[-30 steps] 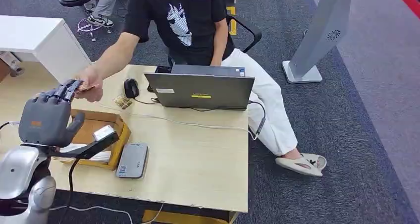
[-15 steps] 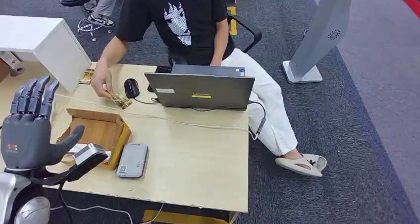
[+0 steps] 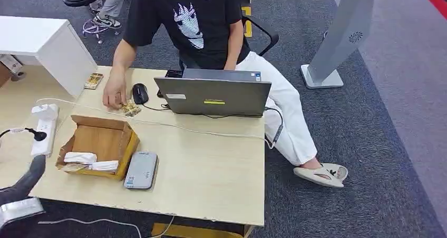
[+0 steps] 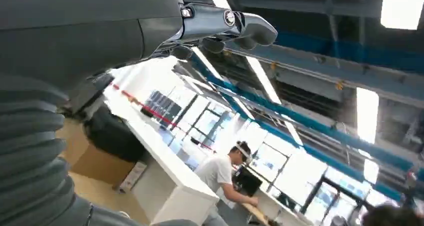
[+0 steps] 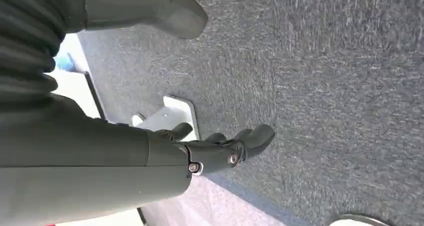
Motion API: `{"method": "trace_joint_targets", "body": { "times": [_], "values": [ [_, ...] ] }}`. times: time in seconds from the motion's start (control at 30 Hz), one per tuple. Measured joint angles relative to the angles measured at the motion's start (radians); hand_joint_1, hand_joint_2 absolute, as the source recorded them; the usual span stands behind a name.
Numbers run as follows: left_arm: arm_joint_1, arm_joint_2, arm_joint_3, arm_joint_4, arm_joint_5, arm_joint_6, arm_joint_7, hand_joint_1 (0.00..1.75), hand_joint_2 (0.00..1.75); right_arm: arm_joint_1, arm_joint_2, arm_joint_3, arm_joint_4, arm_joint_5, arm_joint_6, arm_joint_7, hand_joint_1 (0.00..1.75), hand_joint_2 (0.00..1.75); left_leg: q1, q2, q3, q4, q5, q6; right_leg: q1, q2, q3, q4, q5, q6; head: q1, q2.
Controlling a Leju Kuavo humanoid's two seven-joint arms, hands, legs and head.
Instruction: Pass the card to the sensor for recognition and then transmit it.
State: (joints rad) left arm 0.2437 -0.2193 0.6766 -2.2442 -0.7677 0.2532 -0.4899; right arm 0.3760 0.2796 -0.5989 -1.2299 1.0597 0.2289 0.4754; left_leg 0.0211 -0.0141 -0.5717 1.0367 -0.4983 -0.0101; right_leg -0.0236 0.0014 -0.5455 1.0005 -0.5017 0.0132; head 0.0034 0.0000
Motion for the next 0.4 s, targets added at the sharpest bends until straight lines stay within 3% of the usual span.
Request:
{"method": "trace_joint_targets", "body": {
  "times": [0.13,0.27,0.4],
  "values": [
    [0.022,-0.060,0.090,0.030,0.073,0.102,0.103,0.00,1.75,0.017,0.000,0.040,-0.017,-0.048,-0.007,0.034,0.00,1.75,0.000,0.000,0.000,0.000,0.000,0.000,0.000,0.000,0.000,0.000,0.000,0.000,0.000,0.000],
    [0.035,-0.092,0.136,0.080,0.067,0.128,0.135,0.00,1.75,0.026,0.000,0.065,-0.031,-0.054,-0.008,0.049,0.00,1.75,0.000,0.000,0.001,0.000,0.000,0.000,0.000,-0.001,0.000,0.000,0.000,0.000,0.000,0.000],
    [0.031,-0.108,0.180,0.147,0.077,0.220,0.189,0.00,1.75,0.033,0.000,0.082,-0.041,-0.052,-0.011,0.064,0.00,1.75,0.000,0.000,0.001,0.000,0.000,0.000,0.000,0.000,0.001,0.000,0.000,0.000,0.000,0.000]
  ]
}}
